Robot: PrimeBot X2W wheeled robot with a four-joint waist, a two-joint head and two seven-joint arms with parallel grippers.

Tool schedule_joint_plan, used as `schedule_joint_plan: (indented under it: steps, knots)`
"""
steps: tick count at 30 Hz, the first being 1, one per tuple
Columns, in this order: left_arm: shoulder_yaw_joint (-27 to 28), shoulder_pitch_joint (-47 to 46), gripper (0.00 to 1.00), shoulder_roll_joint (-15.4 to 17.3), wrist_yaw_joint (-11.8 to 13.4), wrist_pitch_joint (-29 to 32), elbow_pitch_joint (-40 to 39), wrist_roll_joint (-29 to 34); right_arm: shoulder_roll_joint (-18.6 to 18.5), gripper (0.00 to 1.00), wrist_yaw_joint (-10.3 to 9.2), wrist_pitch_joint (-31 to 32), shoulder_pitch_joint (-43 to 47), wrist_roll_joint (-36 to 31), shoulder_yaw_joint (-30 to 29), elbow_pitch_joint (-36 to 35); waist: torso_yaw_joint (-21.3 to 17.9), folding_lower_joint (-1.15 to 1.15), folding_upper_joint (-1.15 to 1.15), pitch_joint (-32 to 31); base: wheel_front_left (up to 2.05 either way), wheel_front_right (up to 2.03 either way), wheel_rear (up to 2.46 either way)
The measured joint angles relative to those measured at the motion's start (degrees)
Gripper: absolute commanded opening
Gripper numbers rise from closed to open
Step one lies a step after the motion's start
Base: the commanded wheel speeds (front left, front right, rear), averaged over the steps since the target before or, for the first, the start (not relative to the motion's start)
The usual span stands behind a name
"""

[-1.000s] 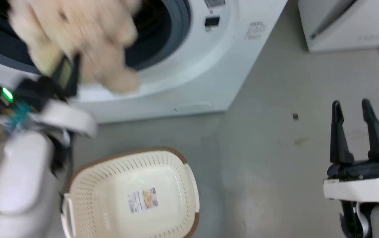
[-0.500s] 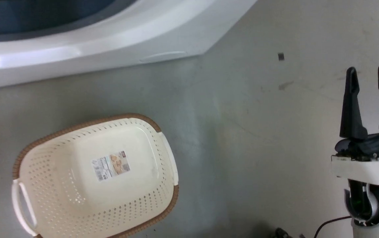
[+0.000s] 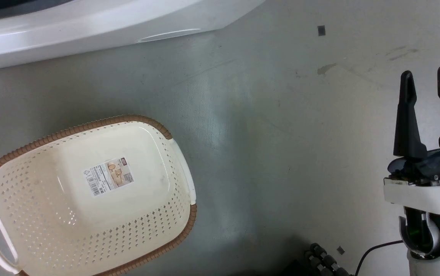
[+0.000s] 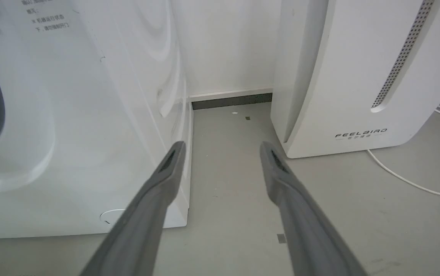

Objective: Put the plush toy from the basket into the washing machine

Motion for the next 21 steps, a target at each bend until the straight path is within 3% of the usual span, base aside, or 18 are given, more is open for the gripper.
schedule_joint_plan:
  steps: [6, 7, 13, 21]
  knots:
    - [-7.1, -2.0, 0.0, 1.5, -0.4, -2.9, 3.4, -5.1, 0.0, 1.0, 0.0, 0.0, -0.1, 0.0, 0.1, 0.2, 0.7, 0.0, 0.0, -0.4, 0.0, 0.0, 0.0]
    - [-7.5, -2.0, 1.0, 1.5, -0.4, -3.8, 4.1, -5.7, 0.0, 1.0, 0.0, 0.0, -0.1, -0.1, 0.1, 0.3, 0.8, 0.0, 0.0, -0.7, 0.0, 0.0, 0.0]
    - [-8.9, -1.0, 1.0, 0.9, -0.4, -9.5, 9.3, -6.9, 0.0, 1.0, 0.0, 0.0, -0.2, -1.2, -0.1, 1.4, 1.5, 0.0, 0.0, -4.0, 0.0, 0.0, 0.0]
    - [-7.1, 9.3, 1.0, -4.2, 0.3, -17.3, 12.8, -11.5, 0.0, 1.0, 0.0, 0.0, 0.8, -3.7, -0.3, 3.6, 2.8, -0.01, 0.0, -12.3, 0.0, 0.0, 0.0]
